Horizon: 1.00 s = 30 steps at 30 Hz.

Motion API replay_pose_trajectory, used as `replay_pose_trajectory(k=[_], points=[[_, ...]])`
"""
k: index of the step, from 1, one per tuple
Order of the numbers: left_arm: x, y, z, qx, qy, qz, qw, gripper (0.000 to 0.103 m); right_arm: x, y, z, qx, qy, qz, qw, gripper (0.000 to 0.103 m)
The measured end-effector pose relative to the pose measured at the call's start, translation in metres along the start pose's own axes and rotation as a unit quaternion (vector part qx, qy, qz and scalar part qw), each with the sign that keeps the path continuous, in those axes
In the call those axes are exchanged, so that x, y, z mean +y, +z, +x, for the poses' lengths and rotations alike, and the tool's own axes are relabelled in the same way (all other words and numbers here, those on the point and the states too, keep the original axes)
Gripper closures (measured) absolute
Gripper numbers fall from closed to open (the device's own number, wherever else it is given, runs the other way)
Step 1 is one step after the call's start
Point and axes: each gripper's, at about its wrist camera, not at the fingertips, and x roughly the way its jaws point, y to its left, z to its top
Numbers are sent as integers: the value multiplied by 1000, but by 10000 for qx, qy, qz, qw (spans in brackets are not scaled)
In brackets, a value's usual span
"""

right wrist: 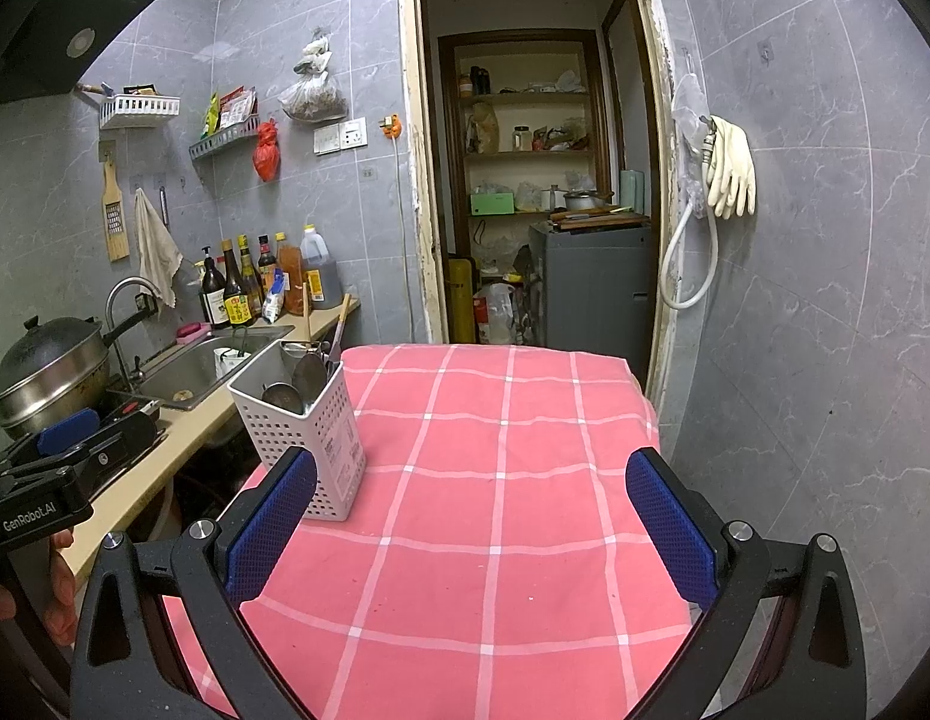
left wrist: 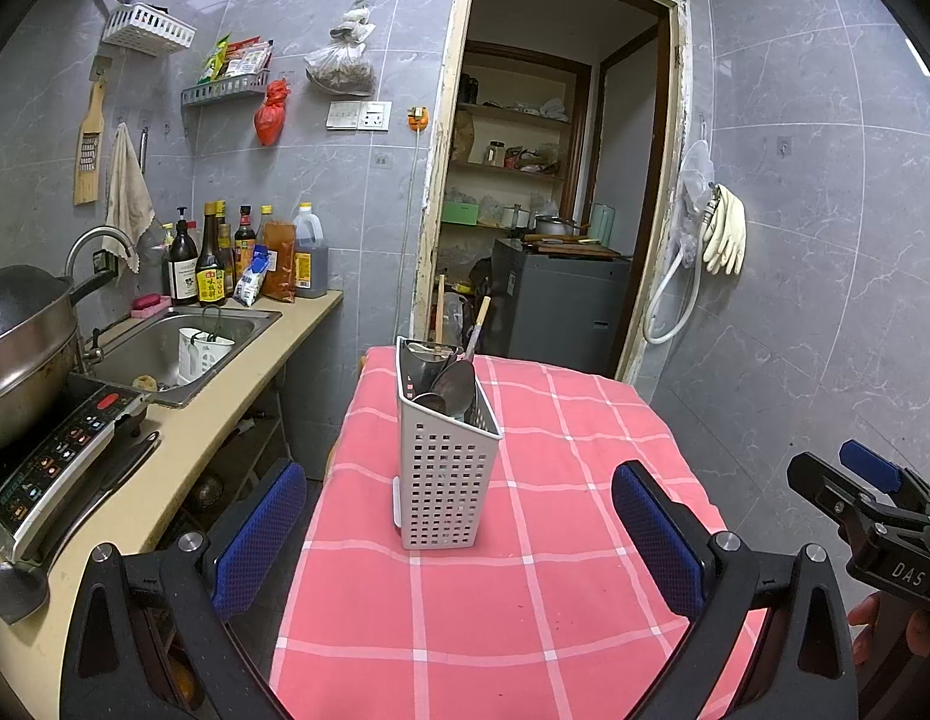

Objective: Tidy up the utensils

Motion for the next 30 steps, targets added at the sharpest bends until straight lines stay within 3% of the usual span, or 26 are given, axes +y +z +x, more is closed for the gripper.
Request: replay_pose_trajectory(k=[30], points=[[10, -1, 0, 106, 110, 1, 9999, 0, 2, -3, 0, 20, 6, -9, 10000, 2]])
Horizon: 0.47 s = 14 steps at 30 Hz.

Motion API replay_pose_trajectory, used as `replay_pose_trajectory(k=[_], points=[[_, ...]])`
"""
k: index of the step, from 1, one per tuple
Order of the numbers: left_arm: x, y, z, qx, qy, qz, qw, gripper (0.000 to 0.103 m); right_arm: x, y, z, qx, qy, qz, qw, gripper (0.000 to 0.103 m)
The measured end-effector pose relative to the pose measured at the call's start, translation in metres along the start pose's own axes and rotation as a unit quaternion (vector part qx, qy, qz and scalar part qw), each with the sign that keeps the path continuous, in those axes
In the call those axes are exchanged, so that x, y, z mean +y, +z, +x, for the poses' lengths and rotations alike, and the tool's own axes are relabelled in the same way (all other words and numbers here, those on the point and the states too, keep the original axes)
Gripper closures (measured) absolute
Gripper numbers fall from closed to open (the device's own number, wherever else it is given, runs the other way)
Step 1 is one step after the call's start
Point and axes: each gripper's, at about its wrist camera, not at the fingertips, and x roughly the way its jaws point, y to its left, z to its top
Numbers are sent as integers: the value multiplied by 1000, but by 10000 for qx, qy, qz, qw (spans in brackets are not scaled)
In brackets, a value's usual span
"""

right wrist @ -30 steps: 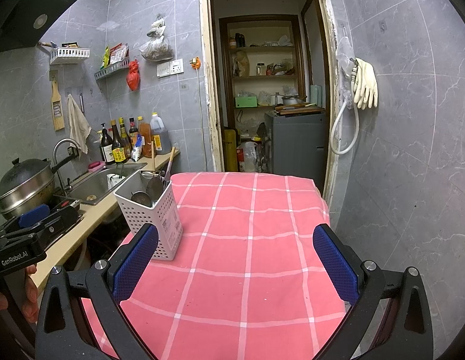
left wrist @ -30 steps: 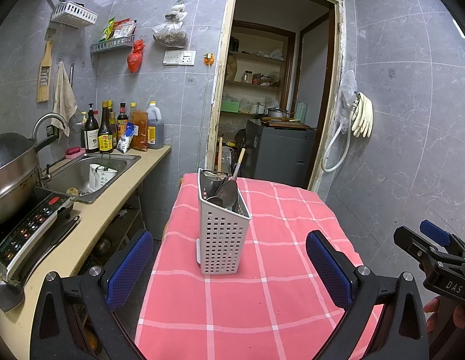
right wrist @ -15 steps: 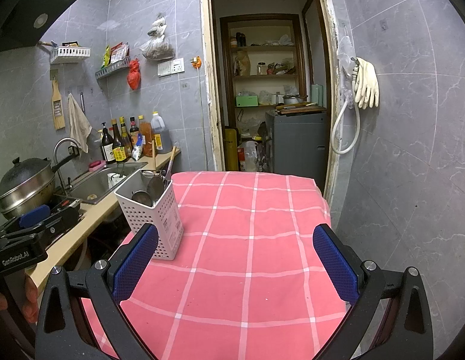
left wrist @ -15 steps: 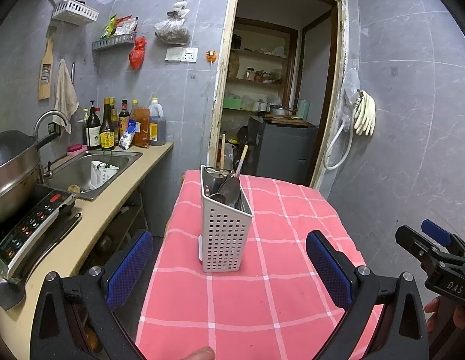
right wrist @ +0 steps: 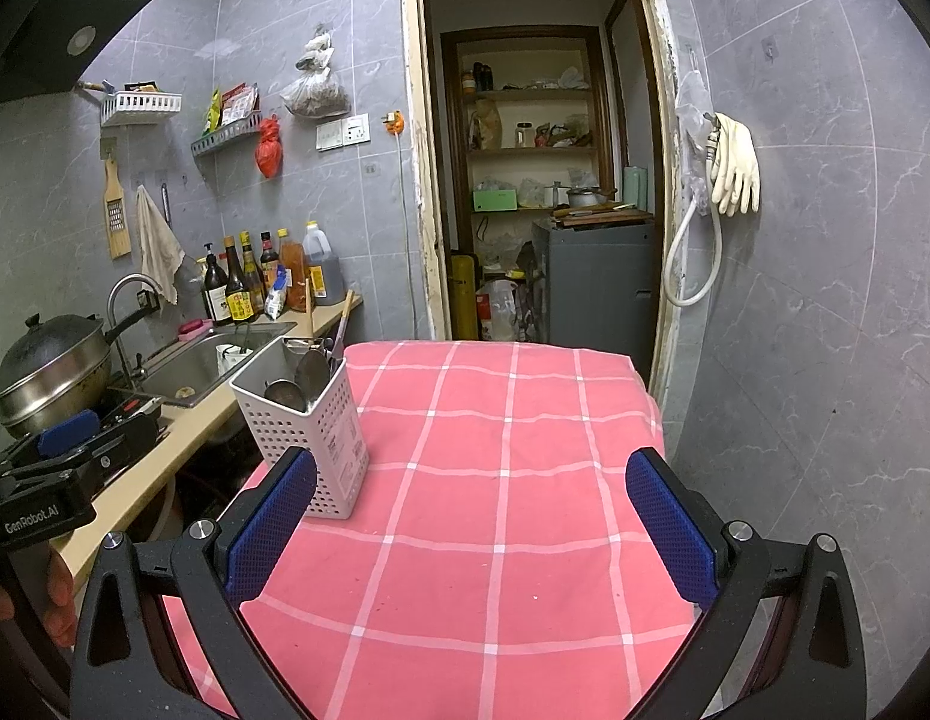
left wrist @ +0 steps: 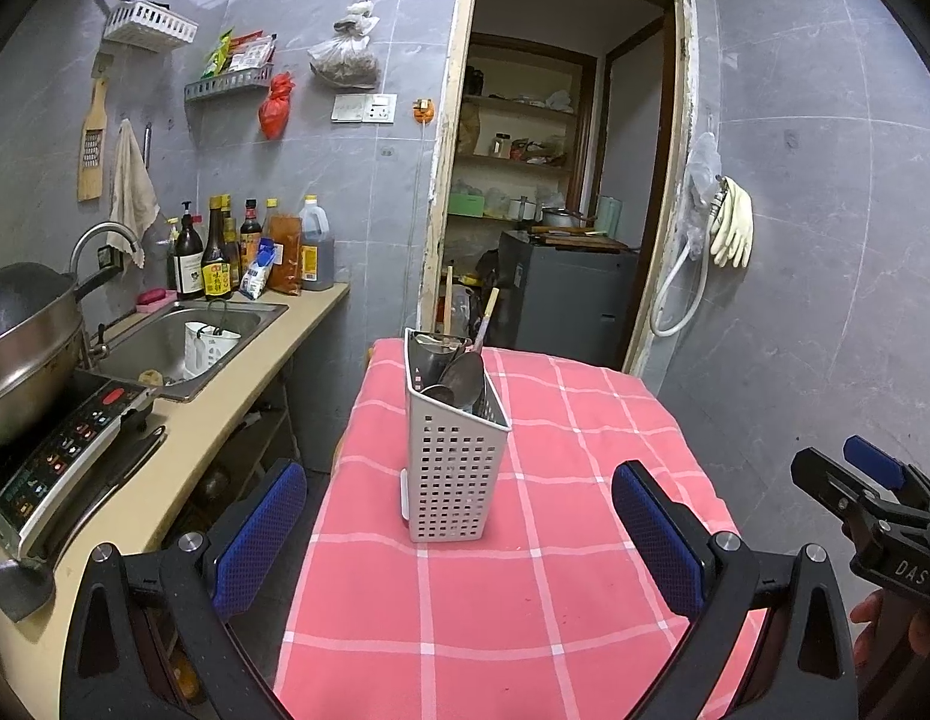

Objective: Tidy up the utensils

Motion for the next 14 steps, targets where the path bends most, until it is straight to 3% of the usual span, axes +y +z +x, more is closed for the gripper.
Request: replay_pose_trajectory(k=[14], points=[[-2, 1, 4, 80, 104, -57, 9999, 0, 2, -4, 0, 49, -8, 9, 10000, 2]])
